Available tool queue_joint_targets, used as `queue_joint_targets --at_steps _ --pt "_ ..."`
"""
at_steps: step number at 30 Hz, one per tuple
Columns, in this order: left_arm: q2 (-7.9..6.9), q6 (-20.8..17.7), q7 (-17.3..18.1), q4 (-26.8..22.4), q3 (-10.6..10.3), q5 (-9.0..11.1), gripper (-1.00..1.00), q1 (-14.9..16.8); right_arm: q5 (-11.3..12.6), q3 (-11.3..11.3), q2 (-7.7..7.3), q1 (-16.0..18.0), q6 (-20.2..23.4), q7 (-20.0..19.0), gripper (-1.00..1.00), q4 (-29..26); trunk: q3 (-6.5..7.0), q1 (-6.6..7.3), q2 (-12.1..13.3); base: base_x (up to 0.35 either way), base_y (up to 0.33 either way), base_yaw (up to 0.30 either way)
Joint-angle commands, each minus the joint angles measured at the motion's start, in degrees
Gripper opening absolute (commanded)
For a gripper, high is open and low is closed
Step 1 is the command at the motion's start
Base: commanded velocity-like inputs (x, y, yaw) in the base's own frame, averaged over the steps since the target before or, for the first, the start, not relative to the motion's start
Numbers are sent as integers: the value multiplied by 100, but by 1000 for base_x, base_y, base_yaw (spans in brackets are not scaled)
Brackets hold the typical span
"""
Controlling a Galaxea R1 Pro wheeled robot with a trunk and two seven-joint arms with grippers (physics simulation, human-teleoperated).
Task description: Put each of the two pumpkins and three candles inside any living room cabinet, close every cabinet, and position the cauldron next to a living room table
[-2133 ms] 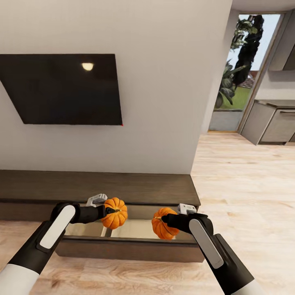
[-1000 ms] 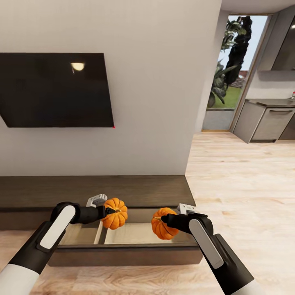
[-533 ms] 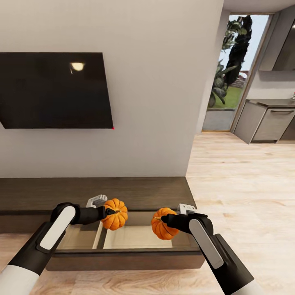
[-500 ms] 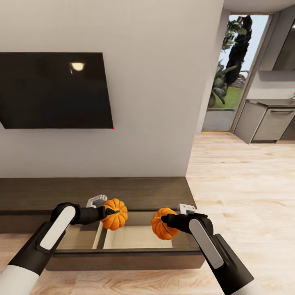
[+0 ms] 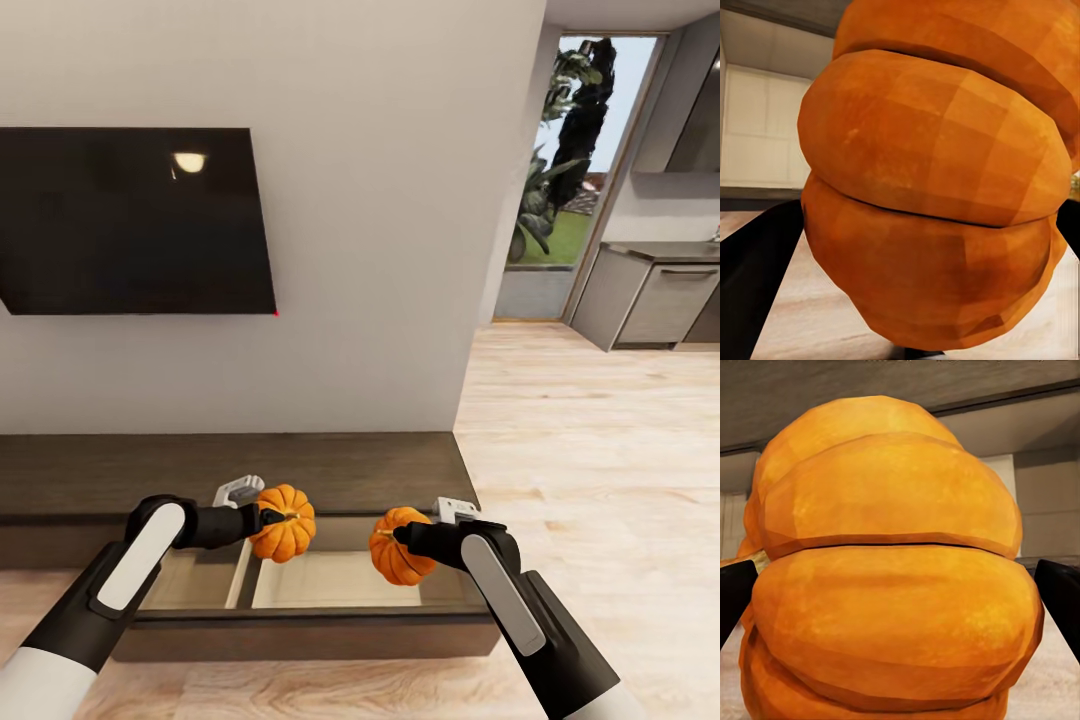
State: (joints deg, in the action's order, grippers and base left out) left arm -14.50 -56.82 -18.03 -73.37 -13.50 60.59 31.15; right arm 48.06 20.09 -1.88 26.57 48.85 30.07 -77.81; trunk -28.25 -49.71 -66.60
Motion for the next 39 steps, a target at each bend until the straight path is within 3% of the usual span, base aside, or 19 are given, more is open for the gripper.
queue_joint_targets --at_steps 1,17,19,21,23,27,29,32,34,39 --pt "-11 -5 -61 -4 -11 74 -100 5 55 13 -5 6 2 60 -100 -6 -6 -1 -4 80 0 0" --pt "25 9 -106 34 -27 35 -100 5 55 13 -5 6 8 58 -100 -15 -6 -1 -4 248 0 0" --pt "51 26 -357 54 -29 -24 -100 5 55 13 -5 6 9 59 -100 -9 -6 -1 -4 286 0 0" --pt "87 33 -890 63 -40 -30 -100 5 57 18 0 6 15 86 -100 21 -6 -1 -4 150 0 0" --pt "202 37 -1411 70 -42 12 -100 5 55 20 2 6 18 109 -100 67 -6 -1 -4 49 0 0" --pt "416 41 -1712 76 -53 25 -100 5 8 29 9 6 20 223 -100 197 -6 -1 -4 13 0 0" --pt "531 45 -1816 110 -63 4 -100 5 3 44 21 6 14 555 -100 360 -6 -1 -4 3 0 0" --pt "751 47 -2085 229 -150 -14 -100 5 29 63 201 6 -10 1244 -100 515 -6 -1 -4 0 0 0" --pt "960 53 -2338 298 -246 -19 -100 5 30 71 442 6 -20 1576 -100 576 -6 -1 -4 0 0 0" --pt "1194 62 -2593 332 -328 -25 -100 5 3 78 609 6 -47 1725 -100 689 -6 -1 -4 0 0 0"
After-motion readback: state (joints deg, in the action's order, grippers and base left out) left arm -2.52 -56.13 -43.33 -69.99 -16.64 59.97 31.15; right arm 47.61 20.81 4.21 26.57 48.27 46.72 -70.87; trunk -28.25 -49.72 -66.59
